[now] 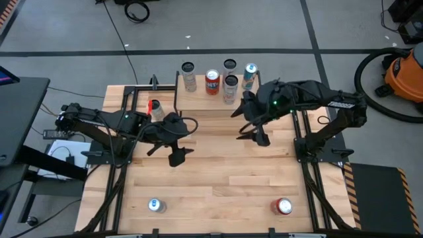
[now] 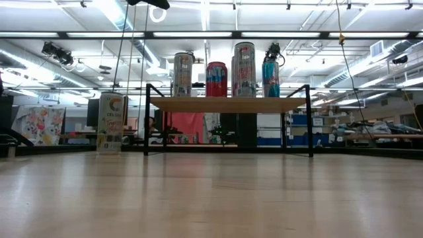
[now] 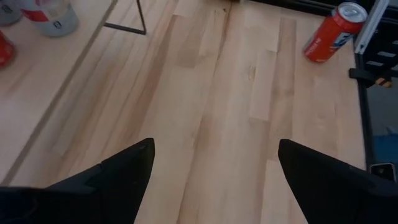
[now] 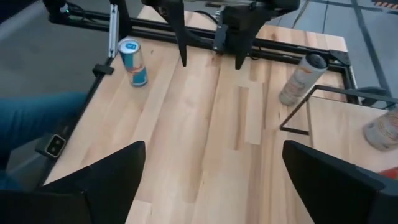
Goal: Place canned beverage on shelf
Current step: Put the blue soda can on the shelf aligned with the other blue soda can
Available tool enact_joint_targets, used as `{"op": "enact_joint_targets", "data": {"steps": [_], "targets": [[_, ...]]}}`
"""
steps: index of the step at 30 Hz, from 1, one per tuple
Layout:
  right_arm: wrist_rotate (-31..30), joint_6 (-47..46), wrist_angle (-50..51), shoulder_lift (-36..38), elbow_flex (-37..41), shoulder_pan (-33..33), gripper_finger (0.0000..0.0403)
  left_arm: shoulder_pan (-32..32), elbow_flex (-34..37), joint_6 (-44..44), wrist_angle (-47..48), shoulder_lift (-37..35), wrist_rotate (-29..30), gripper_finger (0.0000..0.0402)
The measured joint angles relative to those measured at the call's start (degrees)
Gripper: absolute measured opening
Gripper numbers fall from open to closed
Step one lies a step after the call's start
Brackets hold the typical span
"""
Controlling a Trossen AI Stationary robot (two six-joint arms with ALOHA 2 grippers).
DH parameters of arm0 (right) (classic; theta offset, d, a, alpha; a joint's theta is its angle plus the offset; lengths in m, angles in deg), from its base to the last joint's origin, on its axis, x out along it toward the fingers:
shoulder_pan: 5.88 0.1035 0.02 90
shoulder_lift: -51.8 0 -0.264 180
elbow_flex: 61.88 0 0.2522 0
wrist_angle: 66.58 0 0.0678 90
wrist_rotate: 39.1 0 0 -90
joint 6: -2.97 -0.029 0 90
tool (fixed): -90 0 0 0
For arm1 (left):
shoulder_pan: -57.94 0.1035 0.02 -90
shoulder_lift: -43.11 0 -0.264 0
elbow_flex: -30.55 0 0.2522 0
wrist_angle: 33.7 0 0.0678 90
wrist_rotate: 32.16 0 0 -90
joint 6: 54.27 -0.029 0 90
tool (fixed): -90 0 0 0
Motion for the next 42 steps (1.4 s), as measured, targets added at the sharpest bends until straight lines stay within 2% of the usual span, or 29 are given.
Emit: {"op": "enact_joint_targets", "data": {"steps": [10,24,28,30,35,39,42], "targets": [[-0.3,-5.0,0.0,0.1,0.0,2.2,0.039,0.0,0.0,-1.6,-0.5,0.0,1.3,0.0353],[-0.4,-2.2,-1.1,0.1,0.0,2.2,0.039,0.0,0.0,-1.7,-6.4,0.0,1.3,0.0353],[-0.3,-2.5,-0.9,0.1,0.0,2.2,0.039,0.0,0.0,-7.0,-6.3,0.0,1.4,0.0353],[-0.1,-2.5,-0.9,0.1,0.0,2.2,0.039,0.0,0.0,-8.5,-6.5,0.0,0.0,0.0353],[0.0,-2.5,-0.9,0.1,0.0,2.2,0.039,-0.2,0.0,-13.1,-7.0,-0.2,-8.4,0.0353],[0.0,-2.8,-0.9,0.1,0.0,2.2,0.039,0.0,0.0,-13.6,-8.9,-0.1,-8.2,0.0353],[0.0,-4.3,-0.9,0.1,0.0,2.2,0.039,0.8,0.0,-17.1,-9.0,0.3,-6.3,0.0353]]}}
